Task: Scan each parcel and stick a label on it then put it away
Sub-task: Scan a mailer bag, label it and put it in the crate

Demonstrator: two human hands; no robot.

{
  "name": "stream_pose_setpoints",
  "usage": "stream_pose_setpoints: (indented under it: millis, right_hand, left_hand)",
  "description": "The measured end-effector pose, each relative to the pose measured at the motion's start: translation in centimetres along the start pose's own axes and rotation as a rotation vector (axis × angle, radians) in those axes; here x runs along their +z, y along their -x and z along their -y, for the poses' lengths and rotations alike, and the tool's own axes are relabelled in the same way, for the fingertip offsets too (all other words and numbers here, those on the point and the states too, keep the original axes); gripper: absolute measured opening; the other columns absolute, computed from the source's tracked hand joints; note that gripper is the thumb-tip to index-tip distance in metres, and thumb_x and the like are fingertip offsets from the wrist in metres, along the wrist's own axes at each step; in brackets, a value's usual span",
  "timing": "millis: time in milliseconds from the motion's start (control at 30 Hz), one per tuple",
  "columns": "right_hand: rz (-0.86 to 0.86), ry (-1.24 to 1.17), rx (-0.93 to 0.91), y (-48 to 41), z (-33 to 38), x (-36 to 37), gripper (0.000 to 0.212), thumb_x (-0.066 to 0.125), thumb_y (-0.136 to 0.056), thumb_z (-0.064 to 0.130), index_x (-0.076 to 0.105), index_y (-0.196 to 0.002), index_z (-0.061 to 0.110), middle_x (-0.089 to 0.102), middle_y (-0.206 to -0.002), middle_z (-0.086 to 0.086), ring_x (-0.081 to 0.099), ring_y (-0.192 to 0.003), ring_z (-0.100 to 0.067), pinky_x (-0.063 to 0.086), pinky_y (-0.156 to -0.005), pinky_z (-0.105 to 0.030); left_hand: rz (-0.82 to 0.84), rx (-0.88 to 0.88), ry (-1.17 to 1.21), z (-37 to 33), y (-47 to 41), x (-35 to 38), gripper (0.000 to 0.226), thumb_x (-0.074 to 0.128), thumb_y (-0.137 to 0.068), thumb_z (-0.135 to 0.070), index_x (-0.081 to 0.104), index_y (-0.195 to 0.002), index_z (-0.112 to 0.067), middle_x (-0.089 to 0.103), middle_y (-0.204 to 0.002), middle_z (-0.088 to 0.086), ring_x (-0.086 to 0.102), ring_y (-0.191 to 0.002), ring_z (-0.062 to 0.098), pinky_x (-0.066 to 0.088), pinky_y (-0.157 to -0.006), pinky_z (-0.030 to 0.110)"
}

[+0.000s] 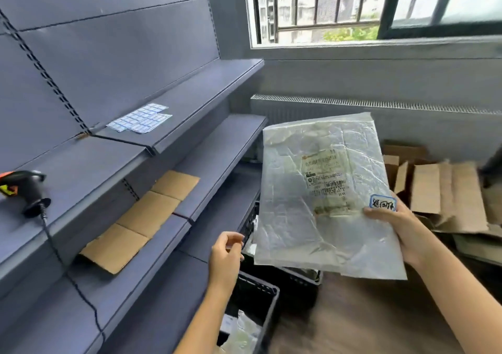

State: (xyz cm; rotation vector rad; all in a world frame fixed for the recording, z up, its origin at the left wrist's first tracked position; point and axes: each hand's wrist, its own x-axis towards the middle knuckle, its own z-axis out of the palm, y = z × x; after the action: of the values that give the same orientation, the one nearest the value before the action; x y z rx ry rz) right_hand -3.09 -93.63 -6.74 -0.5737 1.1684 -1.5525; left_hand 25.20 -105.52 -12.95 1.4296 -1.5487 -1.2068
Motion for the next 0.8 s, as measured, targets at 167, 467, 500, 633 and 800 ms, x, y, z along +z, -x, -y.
stream_pose_setpoints:
  millis: [167, 467, 500, 633, 800]
  right_hand:
    - [-0.029, 0.030, 0.019, -1.6, 0.9, -3.9, 0.080, 0.080, -0.047, 0.009, 0.052, -0.121, 0.023, 0.070, -0.106, -0.012, 0.069, -0.091, -0.033, 0.059, -0.073, -0.046]
    - [-0.024, 0.083, -0.005, -6.2, 6.3, -12.3, 0.072, 0.080, -0.046, -0.003, 0.057, -0.108, 0.025, 0.073, -0.087, -0.005, 0.071, -0.071, -0.022, 0.059, -0.059, -0.034]
    - [-0.025, 0.090, -0.009, -6.9, 6.7, -12.7, 0.069, 0.077, -0.049, -0.003, 0.057, -0.109, 0.023, 0.073, -0.087, -0.006, 0.070, -0.071, -0.022, 0.060, -0.060, -0.034]
    - [0.001, 0.094, 0.006, -10.0, 7.1, -13.5, 0.063, 0.074, -0.050, 0.004, 0.058, -0.109, 0.018, 0.072, -0.090, -0.009, 0.070, -0.071, -0.023, 0.060, -0.061, -0.034]
    - [0.043, 0.089, 0.072, -15.3, 6.4, -12.7, 0.061, 0.069, -0.056, 0.003, 0.058, -0.115, 0.016, 0.070, -0.098, -0.015, 0.069, -0.078, -0.029, 0.059, -0.069, -0.041]
  left_hand:
    - [0.014, 0.031, -0.029, -2.5, -1.7, 4.1, 0.021, 0.048, -0.090, -0.001, 0.061, -0.083, -0.016, 0.057, -0.072, -0.002, 0.053, -0.064, 0.013, 0.043, -0.063, 0.023]
    - [0.092, 0.071, -0.053, -6.6, -6.4, 13.2, 0.015, 0.048, -0.095, -0.011, 0.061, -0.093, -0.016, 0.061, -0.085, -0.002, 0.055, -0.066, 0.011, 0.045, -0.059, 0.013]
    - [0.102, 0.055, -0.038, -6.7, -6.6, 14.1, 0.013, 0.048, -0.096, -0.015, 0.061, -0.095, -0.017, 0.062, -0.089, -0.001, 0.056, -0.067, 0.011, 0.045, -0.060, 0.014]
    - [0.174, -0.078, 0.025, -6.4, -7.5, 16.9, 0.014, 0.049, -0.097, -0.026, 0.059, -0.101, -0.018, 0.063, -0.099, -0.001, 0.056, -0.070, 0.009, 0.044, -0.062, 0.017]
    - [0.137, -0.141, 0.056, -6.1, -10.5, 17.0, 0.015, 0.047, -0.098, -0.029, 0.059, -0.100, -0.021, 0.064, -0.102, -0.002, 0.058, -0.076, 0.010, 0.044, -0.064, 0.019]
